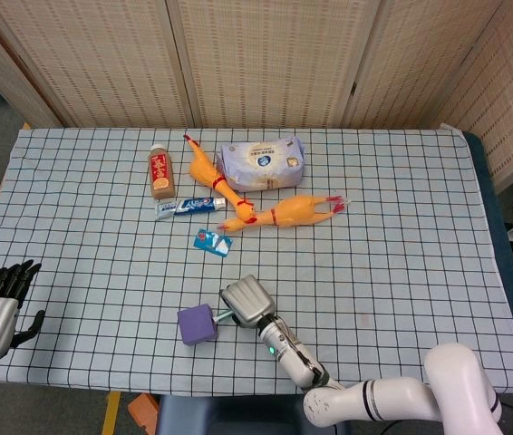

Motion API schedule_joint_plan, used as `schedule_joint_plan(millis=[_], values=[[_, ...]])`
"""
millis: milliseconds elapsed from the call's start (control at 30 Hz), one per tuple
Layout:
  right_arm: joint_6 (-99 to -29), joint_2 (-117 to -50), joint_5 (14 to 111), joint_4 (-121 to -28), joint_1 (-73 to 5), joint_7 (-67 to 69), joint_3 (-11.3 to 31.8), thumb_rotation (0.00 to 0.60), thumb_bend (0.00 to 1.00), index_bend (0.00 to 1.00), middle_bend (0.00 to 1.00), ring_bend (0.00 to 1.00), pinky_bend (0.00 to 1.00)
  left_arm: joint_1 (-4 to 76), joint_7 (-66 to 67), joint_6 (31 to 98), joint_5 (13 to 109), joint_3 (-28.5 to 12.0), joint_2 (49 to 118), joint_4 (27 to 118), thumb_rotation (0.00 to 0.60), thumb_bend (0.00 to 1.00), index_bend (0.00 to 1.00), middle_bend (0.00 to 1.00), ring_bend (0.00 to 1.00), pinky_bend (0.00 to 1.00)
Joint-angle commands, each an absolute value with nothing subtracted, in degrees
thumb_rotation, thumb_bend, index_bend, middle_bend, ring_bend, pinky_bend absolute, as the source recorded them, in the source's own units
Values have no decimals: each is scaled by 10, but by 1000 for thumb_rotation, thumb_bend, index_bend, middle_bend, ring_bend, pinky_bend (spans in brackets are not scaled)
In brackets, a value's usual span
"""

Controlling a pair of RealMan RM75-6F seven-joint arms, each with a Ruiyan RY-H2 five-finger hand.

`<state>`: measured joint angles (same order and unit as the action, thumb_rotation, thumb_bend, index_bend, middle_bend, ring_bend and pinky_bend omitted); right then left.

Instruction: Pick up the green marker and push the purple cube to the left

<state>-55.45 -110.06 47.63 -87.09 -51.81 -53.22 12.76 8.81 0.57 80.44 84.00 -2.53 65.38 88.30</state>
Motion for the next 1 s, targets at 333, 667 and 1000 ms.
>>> schedule_joint_plan(millis=[333,667,1000], values=[[-553,-1194,427,-793,-593,-547,171,600,322,1000,851,653,674,88,-9,803,843,-24,649,881,600,444,0,0,0,47],[-561,-1234,419,-755,-633,-550,191,600,322,1000,850,653,674,87,-21,805,843,-25,645,880,600,444,0,0,0,47],[-651,-1113,472,-849,-563,-561,121,600,321,1000,852,653,674,82,-12,817,853,-21,644,885,600,443,0,0,0,47]])
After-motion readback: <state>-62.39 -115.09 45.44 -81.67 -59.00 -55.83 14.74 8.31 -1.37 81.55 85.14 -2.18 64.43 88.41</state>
